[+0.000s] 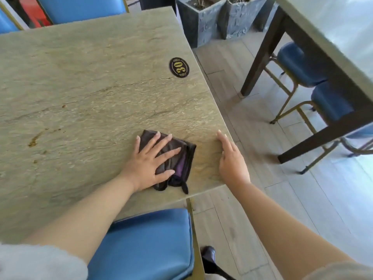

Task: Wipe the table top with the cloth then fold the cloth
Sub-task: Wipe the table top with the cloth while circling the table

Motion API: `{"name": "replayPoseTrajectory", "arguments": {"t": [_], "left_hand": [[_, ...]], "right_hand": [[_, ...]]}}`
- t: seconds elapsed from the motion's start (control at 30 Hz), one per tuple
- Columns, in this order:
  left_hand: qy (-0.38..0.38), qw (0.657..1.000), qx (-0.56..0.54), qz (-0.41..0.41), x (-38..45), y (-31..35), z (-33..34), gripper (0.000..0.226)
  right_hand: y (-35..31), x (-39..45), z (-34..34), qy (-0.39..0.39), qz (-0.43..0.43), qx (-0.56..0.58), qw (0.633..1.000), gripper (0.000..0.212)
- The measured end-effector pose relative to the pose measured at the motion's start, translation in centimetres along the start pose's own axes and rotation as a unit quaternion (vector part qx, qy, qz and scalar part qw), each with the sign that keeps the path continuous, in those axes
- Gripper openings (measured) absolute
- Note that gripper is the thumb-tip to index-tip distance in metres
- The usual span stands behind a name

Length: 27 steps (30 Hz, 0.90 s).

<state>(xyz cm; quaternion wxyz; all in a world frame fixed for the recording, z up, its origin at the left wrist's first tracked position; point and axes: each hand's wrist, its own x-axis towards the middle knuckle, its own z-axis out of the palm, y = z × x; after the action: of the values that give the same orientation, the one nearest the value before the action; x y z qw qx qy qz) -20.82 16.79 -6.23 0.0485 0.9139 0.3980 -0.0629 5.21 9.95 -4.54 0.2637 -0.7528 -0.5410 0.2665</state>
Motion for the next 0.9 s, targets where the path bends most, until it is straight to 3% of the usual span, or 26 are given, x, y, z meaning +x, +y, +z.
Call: {"name": "replayPoseTrajectory", "arguments": {"t": [0.07, 0.17, 0.3, 0.4, 0.5, 0.6, 0.7, 0.77, 0.9], "left_hand": [[0.007, 0.997, 0.002, -0.071, 2.2, 2.7, -0.2, 0.065], [0.015, 0.997, -0.001, -0.074, 4.4, 6.6, -0.5, 0.065], [0.027, 0.998, -0.001, 0.049, 3.2, 9.6, -0.3, 0.061], [0.015, 0.987, 0.01, 0.161, 1.1, 8.9, 0.1, 0.064], [-0.009, 0.978, 0.021, 0.206, -0.2, 5.9, -0.2, 0.061], [-0.026, 0.988, 0.018, 0.148, -1.8, 2.3, -0.2, 0.062], [-0.027, 0.999, -0.017, -0.032, -3.4, -0.3, -0.2, 0.06], [-0.054, 0.993, -0.04, -0.101, -4.7, -0.7, -0.5, 0.062], [-0.066, 0.996, -0.03, -0.061, -9.4, -0.4, 0.3, 0.064]], "right_hand": [[-0.1, -0.2, -0.7, -0.007, 0.01, 0.035, 0.999, 0.067], [-0.1, -0.2, -1.5, 0.007, 0.017, 0.067, 0.998, 0.064], [0.1, 0.0, -1.9, 0.01, 0.03, 0.1, 0.994, 0.059], [0.2, -0.2, -1.2, 0.007, 0.009, 0.054, 0.998, 0.059], [-0.2, -0.8, 0.3, 0.004, -0.028, -0.006, 1.0, 0.057], [-1.1, -1.5, 2.0, -0.002, -0.053, -0.048, 0.997, 0.054], [-1.7, -1.9, 3.3, 0.028, -0.049, -0.089, 0.994, 0.053], [-2.2, -2.0, 4.1, 0.041, -0.045, -0.111, 0.992, 0.054], [-4.7, -2.0, 6.2, 0.007, -0.089, -0.11, 0.99, 0.052]]}}
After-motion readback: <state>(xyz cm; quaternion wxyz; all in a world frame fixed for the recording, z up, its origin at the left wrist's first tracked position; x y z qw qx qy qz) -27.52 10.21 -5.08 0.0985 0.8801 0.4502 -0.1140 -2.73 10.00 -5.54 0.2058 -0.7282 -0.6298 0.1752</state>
